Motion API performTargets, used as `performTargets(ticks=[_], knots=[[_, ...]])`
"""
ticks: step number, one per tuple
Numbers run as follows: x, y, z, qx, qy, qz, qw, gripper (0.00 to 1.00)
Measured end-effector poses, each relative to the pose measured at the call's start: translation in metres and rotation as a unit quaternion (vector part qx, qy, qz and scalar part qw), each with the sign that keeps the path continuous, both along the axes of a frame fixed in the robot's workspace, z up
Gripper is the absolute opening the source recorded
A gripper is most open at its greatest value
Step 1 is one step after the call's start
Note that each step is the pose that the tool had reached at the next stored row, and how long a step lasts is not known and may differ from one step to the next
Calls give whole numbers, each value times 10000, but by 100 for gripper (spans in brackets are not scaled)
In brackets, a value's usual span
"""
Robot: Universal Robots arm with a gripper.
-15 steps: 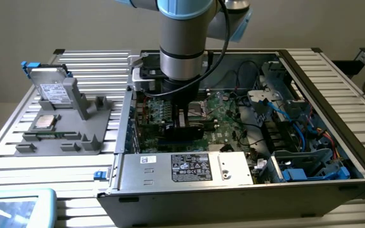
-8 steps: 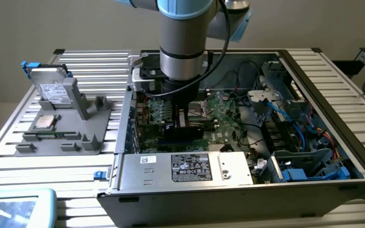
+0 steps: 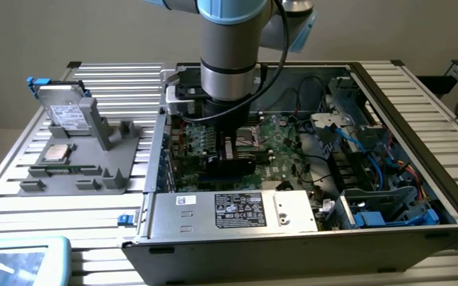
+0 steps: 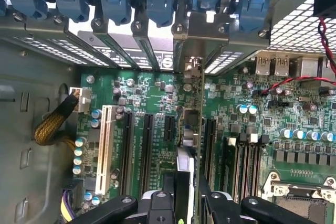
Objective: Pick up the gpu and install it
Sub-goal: 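Insert the gpu into the slot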
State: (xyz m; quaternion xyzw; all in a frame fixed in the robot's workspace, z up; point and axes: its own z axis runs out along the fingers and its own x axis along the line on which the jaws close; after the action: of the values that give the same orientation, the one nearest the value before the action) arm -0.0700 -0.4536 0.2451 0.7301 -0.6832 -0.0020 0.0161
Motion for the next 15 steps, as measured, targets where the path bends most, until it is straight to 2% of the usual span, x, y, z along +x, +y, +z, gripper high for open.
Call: performTargets(ticks=[15], knots=[[0,0,-3,0,0,53,10000,27]])
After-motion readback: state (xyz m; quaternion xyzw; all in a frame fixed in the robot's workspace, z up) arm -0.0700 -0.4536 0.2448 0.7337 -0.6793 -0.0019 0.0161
